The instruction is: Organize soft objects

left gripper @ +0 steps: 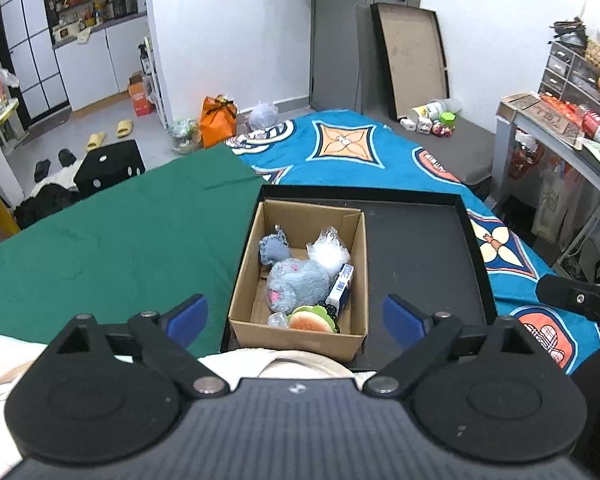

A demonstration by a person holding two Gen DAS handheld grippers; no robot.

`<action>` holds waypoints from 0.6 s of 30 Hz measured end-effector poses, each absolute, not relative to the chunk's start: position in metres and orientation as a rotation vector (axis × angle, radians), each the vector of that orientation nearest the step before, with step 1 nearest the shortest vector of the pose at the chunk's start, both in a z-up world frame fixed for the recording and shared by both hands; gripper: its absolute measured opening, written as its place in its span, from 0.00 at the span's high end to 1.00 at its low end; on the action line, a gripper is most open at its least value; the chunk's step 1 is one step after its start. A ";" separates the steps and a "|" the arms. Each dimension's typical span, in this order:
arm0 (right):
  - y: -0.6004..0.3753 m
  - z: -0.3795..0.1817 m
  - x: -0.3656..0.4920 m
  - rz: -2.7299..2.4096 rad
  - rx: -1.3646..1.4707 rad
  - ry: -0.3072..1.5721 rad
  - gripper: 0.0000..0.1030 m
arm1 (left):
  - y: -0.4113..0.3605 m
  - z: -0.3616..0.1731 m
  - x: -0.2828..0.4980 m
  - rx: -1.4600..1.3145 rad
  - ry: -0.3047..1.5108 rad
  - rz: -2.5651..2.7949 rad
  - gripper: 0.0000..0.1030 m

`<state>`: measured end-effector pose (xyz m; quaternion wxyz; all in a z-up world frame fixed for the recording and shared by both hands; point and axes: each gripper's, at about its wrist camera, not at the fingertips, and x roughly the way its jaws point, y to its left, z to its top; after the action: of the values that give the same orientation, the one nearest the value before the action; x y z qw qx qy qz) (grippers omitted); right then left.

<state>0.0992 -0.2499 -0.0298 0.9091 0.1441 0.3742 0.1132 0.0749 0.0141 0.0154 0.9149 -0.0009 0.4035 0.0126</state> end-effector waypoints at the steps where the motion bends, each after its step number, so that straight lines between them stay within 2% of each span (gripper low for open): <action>1: -0.250 -0.028 0.097 0.229 0.292 0.769 0.00 | 0.014 0.018 0.071 0.004 0.826 0.024 0.09; 18: -0.247 0.001 0.057 0.218 0.251 0.738 0.00 | 0.016 0.045 0.030 0.005 0.760 0.009 0.08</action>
<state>0.0573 -0.2465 0.0010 0.9193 0.1221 0.3589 0.1060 0.0305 0.0160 0.0446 0.9286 0.0022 0.3711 0.0042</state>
